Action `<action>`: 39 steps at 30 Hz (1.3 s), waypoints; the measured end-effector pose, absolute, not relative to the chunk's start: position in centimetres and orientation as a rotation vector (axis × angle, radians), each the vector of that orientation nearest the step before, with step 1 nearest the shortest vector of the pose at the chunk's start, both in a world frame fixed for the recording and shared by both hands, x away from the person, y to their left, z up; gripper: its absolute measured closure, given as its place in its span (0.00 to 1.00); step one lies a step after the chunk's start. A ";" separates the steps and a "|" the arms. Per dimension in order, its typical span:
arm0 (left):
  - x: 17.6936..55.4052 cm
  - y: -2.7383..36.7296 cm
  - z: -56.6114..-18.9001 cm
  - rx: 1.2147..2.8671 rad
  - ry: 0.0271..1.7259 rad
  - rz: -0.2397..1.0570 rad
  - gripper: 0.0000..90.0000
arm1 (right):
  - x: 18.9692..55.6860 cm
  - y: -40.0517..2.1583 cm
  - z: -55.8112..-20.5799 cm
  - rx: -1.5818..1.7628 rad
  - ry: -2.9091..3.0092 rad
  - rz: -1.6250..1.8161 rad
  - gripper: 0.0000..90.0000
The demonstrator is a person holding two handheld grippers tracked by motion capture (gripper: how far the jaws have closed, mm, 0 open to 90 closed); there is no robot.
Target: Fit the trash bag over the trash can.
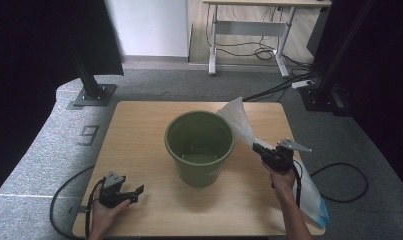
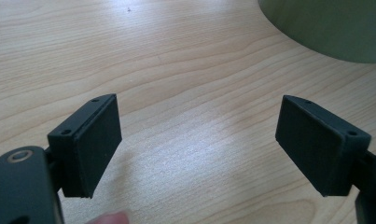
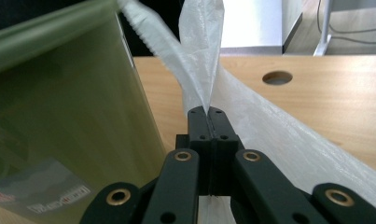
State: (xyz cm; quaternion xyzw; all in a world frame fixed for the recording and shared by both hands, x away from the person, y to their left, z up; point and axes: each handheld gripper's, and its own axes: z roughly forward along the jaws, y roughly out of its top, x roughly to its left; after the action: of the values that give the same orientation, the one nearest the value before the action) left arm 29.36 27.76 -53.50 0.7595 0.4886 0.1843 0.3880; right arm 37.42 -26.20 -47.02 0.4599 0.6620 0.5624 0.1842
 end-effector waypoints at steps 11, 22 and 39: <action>29.4 27.9 -53.6 1.947 1.246 0.470 0.16 | 36.5 -27.0 -45.4 1.277 1.778 1.675 0.99; 29.5 28.2 -53.6 1.941 1.255 0.468 0.16 | 35.5 -26.9 -43.9 1.225 1.745 1.714 0.99; 29.5 28.7 -53.6 1.923 1.272 0.461 0.16 | 34.4 -25.6 -40.8 1.111 1.716 1.782 0.99</action>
State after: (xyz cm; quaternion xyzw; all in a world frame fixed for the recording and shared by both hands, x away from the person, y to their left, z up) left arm 29.46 28.70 -53.64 0.7549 0.4992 0.1808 0.3850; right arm 34.42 -25.64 -40.76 0.4003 0.6183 0.6419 0.2133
